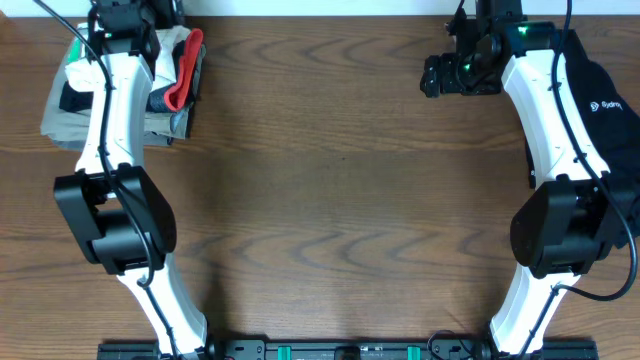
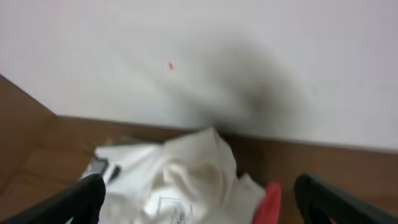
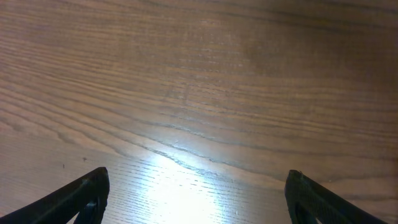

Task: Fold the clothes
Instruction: 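Lower the T-shirt onto the top of the stack and open the left gripper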

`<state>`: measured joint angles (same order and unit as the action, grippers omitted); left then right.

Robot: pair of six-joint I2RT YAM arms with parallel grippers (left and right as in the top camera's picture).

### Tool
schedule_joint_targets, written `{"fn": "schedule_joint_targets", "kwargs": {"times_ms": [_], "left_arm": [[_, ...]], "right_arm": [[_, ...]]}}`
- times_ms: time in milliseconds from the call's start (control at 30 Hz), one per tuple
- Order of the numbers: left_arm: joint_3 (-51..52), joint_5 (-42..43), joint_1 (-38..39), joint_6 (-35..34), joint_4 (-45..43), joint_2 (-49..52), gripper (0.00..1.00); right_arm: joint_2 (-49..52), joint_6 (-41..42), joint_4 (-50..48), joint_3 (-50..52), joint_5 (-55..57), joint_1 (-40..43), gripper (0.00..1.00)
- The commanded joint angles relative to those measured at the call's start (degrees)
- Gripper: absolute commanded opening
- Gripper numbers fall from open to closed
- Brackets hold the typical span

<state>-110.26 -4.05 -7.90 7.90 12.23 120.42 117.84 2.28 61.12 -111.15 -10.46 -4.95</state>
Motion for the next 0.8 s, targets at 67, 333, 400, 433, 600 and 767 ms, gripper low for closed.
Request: {"fn": "schedule_joint_targets", "kwargs": {"times_ms": [67, 333, 400, 433, 600, 767], "left_arm": [[-0.55, 0.48, -5.14, -5.99, -4.20, 5.70, 0.98], [-0.52, 5.29, -9.62, -9.29, -4.98, 14.53, 0.98], [-0.48, 6.91, -9.79, -9.31, -4.39, 17.33, 0.98], [-0.44, 6.91, -9.77, -9.31, -3.91, 18.93, 0.98], [0.31, 6.91, -9.29, -9.31, -1.84, 24.59, 0.98], [2.34, 6.88, -9.01, -9.31, -0.94, 25.90, 0.98]], "right_arm": [[-0.52, -0.68, 0.44, 0.52, 0.22, -0.37, 0.89], [-0.52, -0.68, -0.04, 1.14, 0.22, -0.37, 0.89], [-0.52, -0.66, -0.04, 1.14, 0.22, -0.37, 0.89], [-0.52, -0.66, -0.04, 1.14, 0.22, -0.37, 0.89], [-0.52, -0.68, -0.04, 1.14, 0.44, -0.37, 0.89], [-0.52, -0.68, -0.22, 1.14, 0.90, -0.37, 0.89]]}}
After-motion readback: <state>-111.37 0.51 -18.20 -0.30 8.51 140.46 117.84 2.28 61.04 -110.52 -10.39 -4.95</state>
